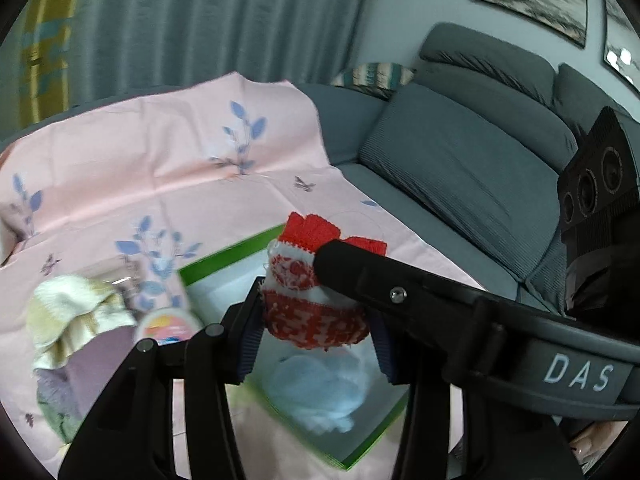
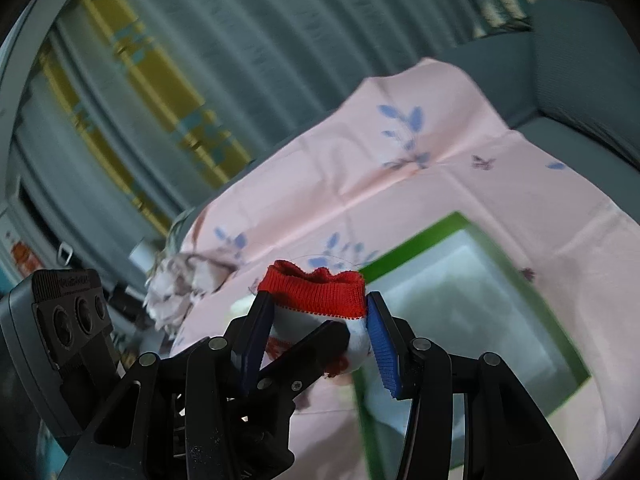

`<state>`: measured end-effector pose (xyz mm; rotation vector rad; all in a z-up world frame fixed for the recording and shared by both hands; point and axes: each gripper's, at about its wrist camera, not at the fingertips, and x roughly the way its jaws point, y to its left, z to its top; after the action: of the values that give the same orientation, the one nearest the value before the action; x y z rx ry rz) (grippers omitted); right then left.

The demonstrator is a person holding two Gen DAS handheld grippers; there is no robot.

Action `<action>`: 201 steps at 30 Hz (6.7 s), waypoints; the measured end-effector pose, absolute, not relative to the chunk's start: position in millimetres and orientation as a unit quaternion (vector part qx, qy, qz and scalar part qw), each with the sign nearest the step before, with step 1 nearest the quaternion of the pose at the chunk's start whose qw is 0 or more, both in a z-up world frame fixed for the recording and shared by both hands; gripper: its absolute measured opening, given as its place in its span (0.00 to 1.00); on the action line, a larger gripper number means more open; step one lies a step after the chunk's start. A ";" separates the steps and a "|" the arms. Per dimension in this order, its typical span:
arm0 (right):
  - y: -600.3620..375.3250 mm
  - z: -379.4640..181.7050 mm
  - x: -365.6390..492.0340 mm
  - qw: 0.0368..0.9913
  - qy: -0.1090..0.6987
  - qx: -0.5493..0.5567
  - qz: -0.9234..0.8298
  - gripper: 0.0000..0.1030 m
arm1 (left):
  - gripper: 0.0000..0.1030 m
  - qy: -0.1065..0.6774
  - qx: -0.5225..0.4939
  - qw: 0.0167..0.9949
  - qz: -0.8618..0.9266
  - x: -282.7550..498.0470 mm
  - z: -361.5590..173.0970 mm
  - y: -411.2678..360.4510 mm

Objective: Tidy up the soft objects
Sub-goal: 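Carry the red-and-white sock with the right gripper over the green box, then open the right gripper to drop the sock into the box, then move the right gripper back and grasp the cream juice carton, then carry the cream juice carton with the right gripper over the green box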

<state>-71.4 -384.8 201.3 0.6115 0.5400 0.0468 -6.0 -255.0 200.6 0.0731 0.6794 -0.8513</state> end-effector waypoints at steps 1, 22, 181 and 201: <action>-390.5 198.9 -73.3 0.916 0.262 0.303 0.016 0.49 | 0.44 0.326 0.036 0.852 -0.409 -5.9 198.6 -259.0; -462.6 133.8 -77.7 0.866 0.318 0.382 -0.066 0.49 | 0.44 0.418 0.064 0.793 -0.438 5.6 140.1 -333.8; -327.2 203.2 -49.6 0.910 0.288 0.285 0.087 0.47 | 0.29 0.336 -0.113 0.854 -0.381 3.9 197.4 -148.8; -417.5 185.5 -92.8 0.901 0.258 0.348 -0.038 0.48 | 0.29 0.370 -0.047 0.817 -0.439 -6.2 190.4 -262.6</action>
<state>-92.8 -417.5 185.5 0.7198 0.5331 -0.0777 -6.2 -262.6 190.4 -0.1003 0.7882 -0.9359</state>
